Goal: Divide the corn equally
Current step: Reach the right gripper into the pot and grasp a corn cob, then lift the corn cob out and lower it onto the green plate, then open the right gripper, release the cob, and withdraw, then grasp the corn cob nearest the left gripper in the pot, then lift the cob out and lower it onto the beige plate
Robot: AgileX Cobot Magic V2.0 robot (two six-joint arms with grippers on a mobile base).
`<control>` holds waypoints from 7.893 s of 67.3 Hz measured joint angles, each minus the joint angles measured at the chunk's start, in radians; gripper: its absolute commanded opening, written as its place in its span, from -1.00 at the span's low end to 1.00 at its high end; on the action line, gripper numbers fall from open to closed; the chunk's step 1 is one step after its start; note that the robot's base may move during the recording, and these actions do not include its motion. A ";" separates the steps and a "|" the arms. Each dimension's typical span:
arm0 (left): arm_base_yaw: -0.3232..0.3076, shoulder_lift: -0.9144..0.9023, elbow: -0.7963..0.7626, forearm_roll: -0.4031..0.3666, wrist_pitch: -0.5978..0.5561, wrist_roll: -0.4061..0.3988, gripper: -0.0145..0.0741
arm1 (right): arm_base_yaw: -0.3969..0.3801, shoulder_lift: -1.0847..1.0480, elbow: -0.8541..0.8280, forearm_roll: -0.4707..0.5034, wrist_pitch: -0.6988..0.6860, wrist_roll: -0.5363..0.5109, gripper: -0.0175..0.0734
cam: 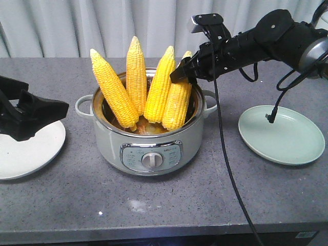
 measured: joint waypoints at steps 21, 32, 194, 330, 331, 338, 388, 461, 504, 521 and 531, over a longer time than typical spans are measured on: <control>0.000 0.000 0.000 0.003 0.000 0.000 0.65 | 0.004 0.000 0.000 0.004 -0.006 -0.022 -0.07; 0.000 0.000 0.000 0.006 0.002 0.000 0.65 | 0.007 -0.023 0.000 0.008 -0.020 -0.031 0.03; 0.000 0.000 0.000 0.007 0.003 0.000 0.65 | -0.196 -0.048 -0.005 -0.853 0.384 0.576 -0.05; 0.000 0.001 0.000 -0.009 -0.072 -0.016 0.65 | 0.138 -1.089 0.926 -0.684 -0.004 0.660 0.61; 0.000 0.002 0.000 -0.010 -0.078 -0.017 0.65 | 0.138 -1.089 0.926 -0.684 -0.004 0.660 0.61; 0.000 0.034 -0.018 -0.012 -0.130 -0.052 0.65 | 0.138 -1.089 0.926 -0.684 -0.004 0.660 0.61; 0.003 0.618 -0.429 -0.023 -0.142 -0.188 0.67 | 0.138 -1.089 0.926 -0.684 -0.004 0.660 0.61; 0.003 0.728 -0.438 -0.340 -0.187 0.112 -0.27 | 0.138 -1.089 0.926 -0.681 -0.004 0.660 0.61; 0.003 0.558 -0.613 -0.303 -0.089 0.134 -0.25 | 0.138 -1.089 0.926 -0.681 -0.004 0.660 0.61; 0.003 0.448 -0.669 -0.068 0.080 0.051 -0.24 | 0.138 -1.089 0.926 -0.681 -0.004 0.660 0.61; 0.003 0.396 -0.671 0.187 0.148 -0.108 -0.22 | 0.138 -1.089 0.926 -0.681 -0.004 0.660 0.61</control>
